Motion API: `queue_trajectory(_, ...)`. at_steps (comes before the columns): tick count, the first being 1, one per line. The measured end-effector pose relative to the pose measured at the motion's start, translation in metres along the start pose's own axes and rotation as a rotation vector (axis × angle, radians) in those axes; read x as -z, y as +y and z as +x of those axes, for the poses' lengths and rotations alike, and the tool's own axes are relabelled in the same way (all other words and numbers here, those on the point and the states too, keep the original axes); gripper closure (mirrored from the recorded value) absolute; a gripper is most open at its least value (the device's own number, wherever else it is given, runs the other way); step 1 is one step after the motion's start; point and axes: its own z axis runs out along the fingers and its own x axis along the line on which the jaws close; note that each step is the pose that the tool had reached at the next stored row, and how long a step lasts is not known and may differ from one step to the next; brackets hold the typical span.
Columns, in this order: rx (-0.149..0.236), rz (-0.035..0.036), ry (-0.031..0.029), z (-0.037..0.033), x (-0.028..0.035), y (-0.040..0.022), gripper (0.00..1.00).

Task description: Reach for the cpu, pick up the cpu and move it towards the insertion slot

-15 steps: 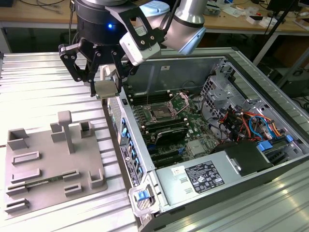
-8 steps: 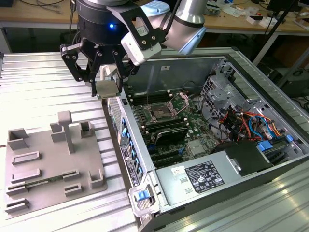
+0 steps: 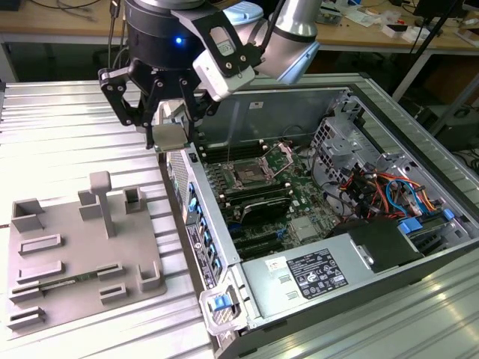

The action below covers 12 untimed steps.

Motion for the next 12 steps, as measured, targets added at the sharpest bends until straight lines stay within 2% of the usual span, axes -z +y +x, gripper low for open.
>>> queue_trajectory(12, 0.0, 0.0, 0.0, -0.0029, -0.0001, -0.0001, 0.45)
